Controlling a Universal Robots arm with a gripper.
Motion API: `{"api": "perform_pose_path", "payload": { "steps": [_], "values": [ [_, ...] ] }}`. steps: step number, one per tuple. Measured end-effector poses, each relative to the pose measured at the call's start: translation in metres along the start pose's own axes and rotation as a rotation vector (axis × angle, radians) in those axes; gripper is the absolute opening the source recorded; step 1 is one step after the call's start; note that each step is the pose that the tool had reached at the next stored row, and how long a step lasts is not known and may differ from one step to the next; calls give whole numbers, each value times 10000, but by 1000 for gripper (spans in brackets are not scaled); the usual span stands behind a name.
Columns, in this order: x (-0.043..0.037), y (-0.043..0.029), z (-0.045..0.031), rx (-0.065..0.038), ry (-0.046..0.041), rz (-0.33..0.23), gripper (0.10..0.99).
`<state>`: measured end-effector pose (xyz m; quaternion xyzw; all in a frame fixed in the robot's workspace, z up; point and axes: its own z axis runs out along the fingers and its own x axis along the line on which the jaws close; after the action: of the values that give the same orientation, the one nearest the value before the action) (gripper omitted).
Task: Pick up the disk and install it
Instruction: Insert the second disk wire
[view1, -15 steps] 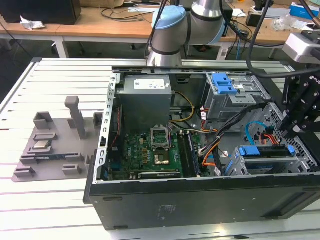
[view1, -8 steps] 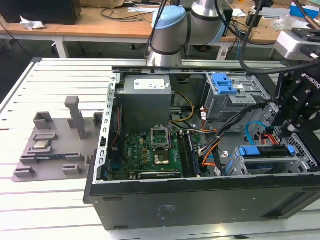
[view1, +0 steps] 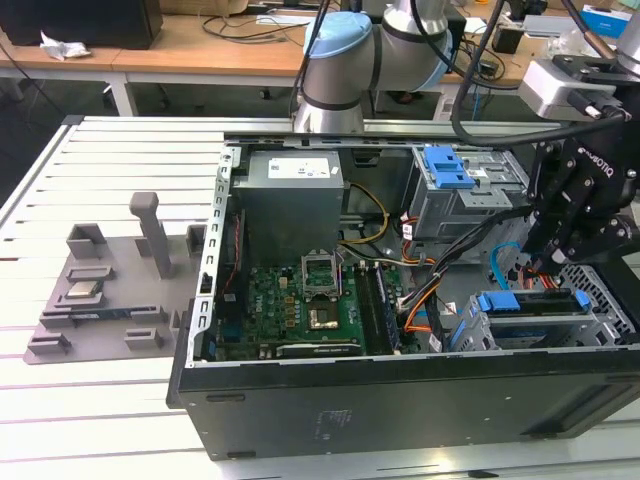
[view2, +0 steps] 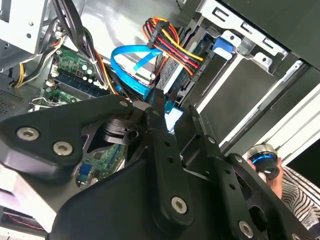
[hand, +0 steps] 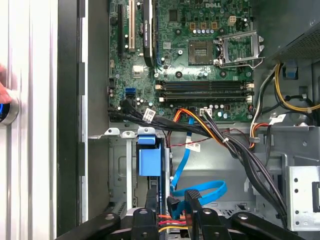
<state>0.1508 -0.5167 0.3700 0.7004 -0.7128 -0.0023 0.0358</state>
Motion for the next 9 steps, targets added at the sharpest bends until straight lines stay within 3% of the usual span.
{"api": "perform_pose_path", "payload": {
  "steps": [1, 2, 3, 6, 9],
  "values": [
    [0, 0, 0, 0, 0, 0, 345],
    [0, 0, 0, 0, 0, 0, 216],
    [0, 0, 0, 1, 0, -1, 161],
    [14, 0, 1, 0, 3, -2, 161],
    [89, -13, 49, 2, 82, -16, 161]
  ]
}}
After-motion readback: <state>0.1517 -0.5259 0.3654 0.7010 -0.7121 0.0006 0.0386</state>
